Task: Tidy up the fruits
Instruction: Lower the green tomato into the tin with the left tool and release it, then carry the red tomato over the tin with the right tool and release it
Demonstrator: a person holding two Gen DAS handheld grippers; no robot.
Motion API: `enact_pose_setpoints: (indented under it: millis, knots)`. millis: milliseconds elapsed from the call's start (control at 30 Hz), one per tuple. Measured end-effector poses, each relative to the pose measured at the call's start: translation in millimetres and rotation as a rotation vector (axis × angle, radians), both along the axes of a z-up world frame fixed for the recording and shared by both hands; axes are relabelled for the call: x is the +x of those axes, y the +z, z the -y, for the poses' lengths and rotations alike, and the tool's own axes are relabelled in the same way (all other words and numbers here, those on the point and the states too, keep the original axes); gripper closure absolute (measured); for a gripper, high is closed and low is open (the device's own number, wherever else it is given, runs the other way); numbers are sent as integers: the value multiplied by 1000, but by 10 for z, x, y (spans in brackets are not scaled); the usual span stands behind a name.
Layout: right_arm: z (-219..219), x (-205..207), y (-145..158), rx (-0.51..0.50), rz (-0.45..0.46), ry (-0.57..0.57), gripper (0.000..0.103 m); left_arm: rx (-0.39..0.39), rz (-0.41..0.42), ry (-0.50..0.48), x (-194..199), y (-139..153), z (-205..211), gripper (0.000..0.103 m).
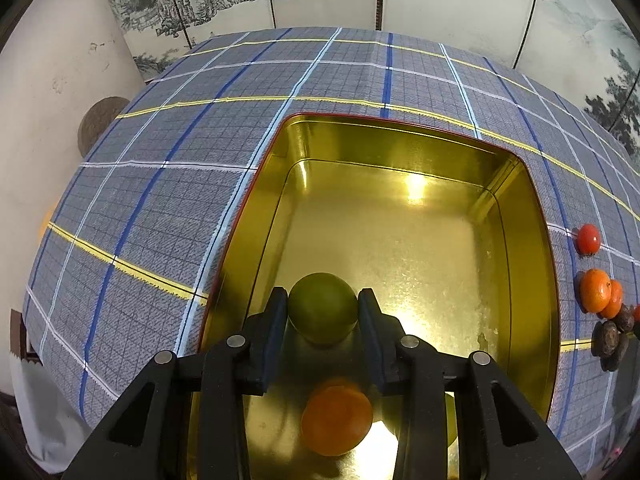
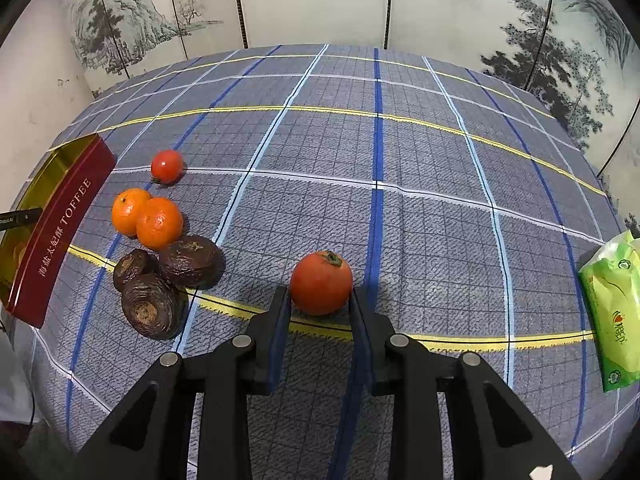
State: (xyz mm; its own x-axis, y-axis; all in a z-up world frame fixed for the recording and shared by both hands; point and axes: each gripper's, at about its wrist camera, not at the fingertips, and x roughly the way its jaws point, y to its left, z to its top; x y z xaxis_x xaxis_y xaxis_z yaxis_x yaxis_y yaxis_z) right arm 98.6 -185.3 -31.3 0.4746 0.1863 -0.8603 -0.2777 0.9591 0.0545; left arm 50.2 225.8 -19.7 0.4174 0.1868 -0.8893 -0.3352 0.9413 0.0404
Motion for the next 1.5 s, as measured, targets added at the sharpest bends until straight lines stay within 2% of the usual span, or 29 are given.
enact_pose_setpoints:
  millis: [333,467,800,1100,1167,1500]
  knots:
    - [-46,-7,97,-12,17,9,77,-21,-16,13,-40,-68,-38,63]
    - [-41,29,89,-10,7,-1,74,-24,-11,12,-77,-78,-30,62]
    - [-22,131,-27,-32,-18,-18,72,-34,31,5,-157,55,8,59]
    - [-21,134,-75,-42,-29,-20,74,-43,53,0,-233,145,77,52]
    - [-32,126,-67,-43,-27,-18,74,-38,58,-3,-242,169,98,46]
    - [-224,65,151,-26,10,29,74,-33,96,-12,-327,287,164,33]
